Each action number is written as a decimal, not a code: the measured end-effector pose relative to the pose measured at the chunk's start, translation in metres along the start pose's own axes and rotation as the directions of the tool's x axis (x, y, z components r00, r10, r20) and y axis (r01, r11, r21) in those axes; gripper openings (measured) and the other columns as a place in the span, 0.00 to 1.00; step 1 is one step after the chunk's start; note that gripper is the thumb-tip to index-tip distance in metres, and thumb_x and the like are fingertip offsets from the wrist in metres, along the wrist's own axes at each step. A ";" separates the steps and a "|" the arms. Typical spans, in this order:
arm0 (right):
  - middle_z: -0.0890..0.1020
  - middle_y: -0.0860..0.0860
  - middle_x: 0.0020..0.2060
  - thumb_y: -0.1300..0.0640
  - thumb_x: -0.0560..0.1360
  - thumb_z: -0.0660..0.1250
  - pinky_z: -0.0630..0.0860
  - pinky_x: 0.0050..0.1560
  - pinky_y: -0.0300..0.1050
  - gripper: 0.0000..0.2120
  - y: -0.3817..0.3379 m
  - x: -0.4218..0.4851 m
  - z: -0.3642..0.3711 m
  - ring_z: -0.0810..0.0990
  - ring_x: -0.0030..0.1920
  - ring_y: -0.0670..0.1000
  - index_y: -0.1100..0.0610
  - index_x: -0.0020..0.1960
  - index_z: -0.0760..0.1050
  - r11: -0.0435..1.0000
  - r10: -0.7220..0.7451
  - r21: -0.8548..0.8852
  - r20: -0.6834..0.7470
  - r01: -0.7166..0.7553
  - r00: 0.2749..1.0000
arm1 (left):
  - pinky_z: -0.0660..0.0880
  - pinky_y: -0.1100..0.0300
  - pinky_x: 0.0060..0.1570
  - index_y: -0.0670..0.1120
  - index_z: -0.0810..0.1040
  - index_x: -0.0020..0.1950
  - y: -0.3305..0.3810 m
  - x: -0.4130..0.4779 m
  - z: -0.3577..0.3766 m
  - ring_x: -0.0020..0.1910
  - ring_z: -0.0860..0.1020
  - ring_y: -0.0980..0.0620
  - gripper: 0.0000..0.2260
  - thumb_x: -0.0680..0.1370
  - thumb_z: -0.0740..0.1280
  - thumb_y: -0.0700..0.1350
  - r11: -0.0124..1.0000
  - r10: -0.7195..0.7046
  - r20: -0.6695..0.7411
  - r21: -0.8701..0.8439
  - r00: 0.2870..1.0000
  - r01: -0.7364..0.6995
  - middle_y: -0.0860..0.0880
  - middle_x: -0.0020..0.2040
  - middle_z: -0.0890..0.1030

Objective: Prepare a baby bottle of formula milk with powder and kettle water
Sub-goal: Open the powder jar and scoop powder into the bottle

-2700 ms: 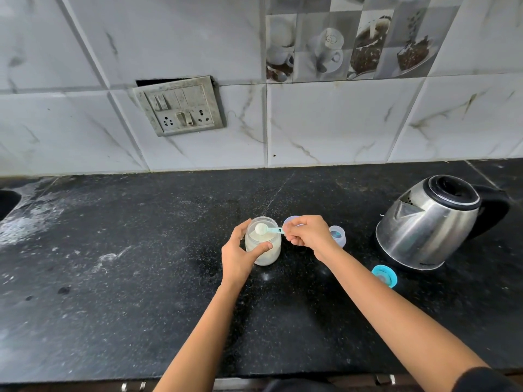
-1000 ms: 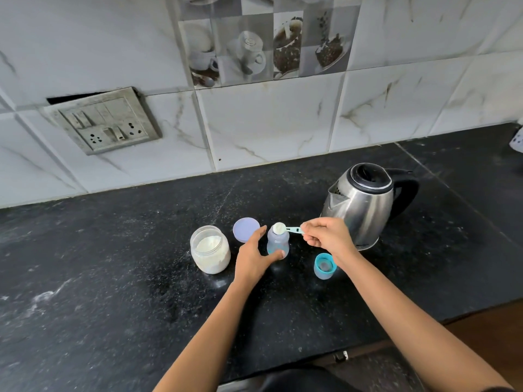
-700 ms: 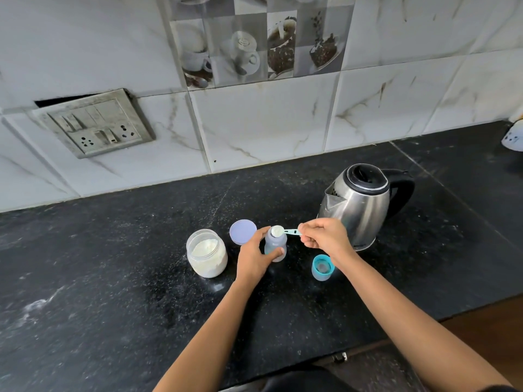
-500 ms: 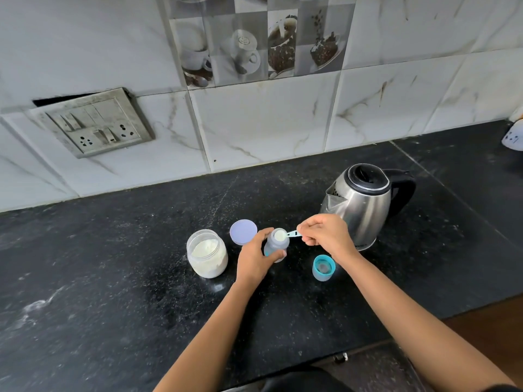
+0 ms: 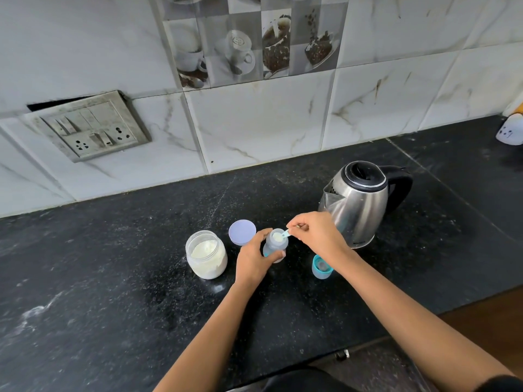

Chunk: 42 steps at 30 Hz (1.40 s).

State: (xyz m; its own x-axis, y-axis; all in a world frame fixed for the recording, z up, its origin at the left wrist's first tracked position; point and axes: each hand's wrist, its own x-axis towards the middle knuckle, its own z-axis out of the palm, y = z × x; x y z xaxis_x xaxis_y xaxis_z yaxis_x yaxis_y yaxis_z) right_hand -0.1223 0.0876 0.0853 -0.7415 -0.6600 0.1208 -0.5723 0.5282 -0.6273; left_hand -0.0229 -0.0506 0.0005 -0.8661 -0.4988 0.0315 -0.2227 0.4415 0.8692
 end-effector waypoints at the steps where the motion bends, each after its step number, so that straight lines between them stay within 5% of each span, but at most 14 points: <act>1: 0.84 0.49 0.44 0.59 0.76 0.68 0.76 0.47 0.36 0.08 0.000 0.000 0.000 0.79 0.41 0.43 0.57 0.53 0.83 0.998 -0.053 -0.046 0.004 0.054 0.999 | 0.74 0.59 0.55 0.58 0.75 0.60 0.000 0.000 0.000 0.54 0.76 0.62 0.23 0.67 0.75 0.49 1.000 0.001 0.001 -0.001 1.000 -0.001 0.62 0.54 0.79; 7: 0.84 0.52 0.47 0.62 0.75 0.67 0.79 0.50 0.45 0.09 0.010 -0.002 0.005 0.82 0.48 0.52 0.57 0.54 0.82 0.876 -0.300 -0.334 0.185 0.347 0.936 | 0.74 0.58 0.56 0.57 0.75 0.61 0.001 0.002 0.001 0.54 0.76 0.61 0.23 0.68 0.76 0.50 1.000 0.007 0.011 0.014 1.000 -0.007 0.61 0.54 0.79; 13: 0.86 0.55 0.43 0.68 0.65 0.77 0.81 0.48 0.43 0.10 0.023 -0.008 0.007 0.85 0.44 0.52 0.61 0.46 0.84 0.880 -0.429 -0.216 0.020 0.423 0.903 | 0.73 0.60 0.55 0.56 0.75 0.60 0.002 0.002 0.003 0.54 0.76 0.62 0.24 0.67 0.76 0.50 1.000 0.006 0.005 0.011 1.000 -0.006 0.62 0.54 0.79; 17: 0.85 0.55 0.43 0.66 0.70 0.73 0.82 0.46 0.49 0.06 0.029 -0.013 0.011 0.84 0.44 0.52 0.62 0.47 0.84 0.916 -0.383 -0.137 -0.014 0.378 0.923 | 0.72 0.63 0.54 0.56 0.75 0.60 0.005 0.001 0.005 0.54 0.76 0.64 0.23 0.67 0.77 0.49 1.000 -0.001 0.017 -0.009 1.000 0.001 0.62 0.53 0.79; 29: 0.83 0.57 0.50 0.68 0.74 0.68 0.79 0.53 0.46 0.07 0.015 -0.003 0.006 0.82 0.49 0.53 0.63 0.50 0.83 0.953 -0.289 -0.110 -0.044 0.283 0.956 | 0.69 0.71 0.49 0.55 0.75 0.61 0.009 0.000 0.005 0.53 0.75 0.66 0.23 0.68 0.76 0.51 1.000 -0.026 -0.007 -0.006 1.000 0.026 0.62 0.53 0.79; 36: 0.82 0.52 0.45 0.67 0.75 0.67 0.77 0.48 0.40 0.06 0.015 0.005 0.001 0.80 0.43 0.47 0.60 0.47 0.82 0.972 -0.234 -0.016 -0.129 0.233 0.964 | 0.67 0.74 0.47 0.60 0.73 0.58 0.011 0.000 0.002 0.53 0.75 0.64 0.21 0.69 0.76 0.50 0.998 -0.070 -0.013 -0.009 0.997 0.070 0.65 0.51 0.77; 42: 0.82 0.47 0.36 0.63 0.76 0.68 0.78 0.42 0.33 0.05 0.012 0.015 -0.006 0.82 0.37 0.43 0.57 0.48 0.81 0.951 0.059 0.311 -0.197 0.005 0.979 | 0.64 0.65 0.63 0.50 0.66 0.72 0.013 -0.002 -0.003 0.66 0.70 0.58 0.37 0.66 0.78 0.50 0.993 -0.112 -0.031 -0.042 0.993 0.110 0.57 0.67 0.73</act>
State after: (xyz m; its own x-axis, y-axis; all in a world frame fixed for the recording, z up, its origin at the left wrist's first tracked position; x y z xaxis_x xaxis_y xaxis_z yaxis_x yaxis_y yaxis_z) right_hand -0.1427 0.0878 0.0842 -0.8286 -0.5094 0.2322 -0.4387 0.3331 -0.8347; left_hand -0.0222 -0.0466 0.0130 -0.8217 -0.5677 -0.0506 -0.2980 0.3524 0.8871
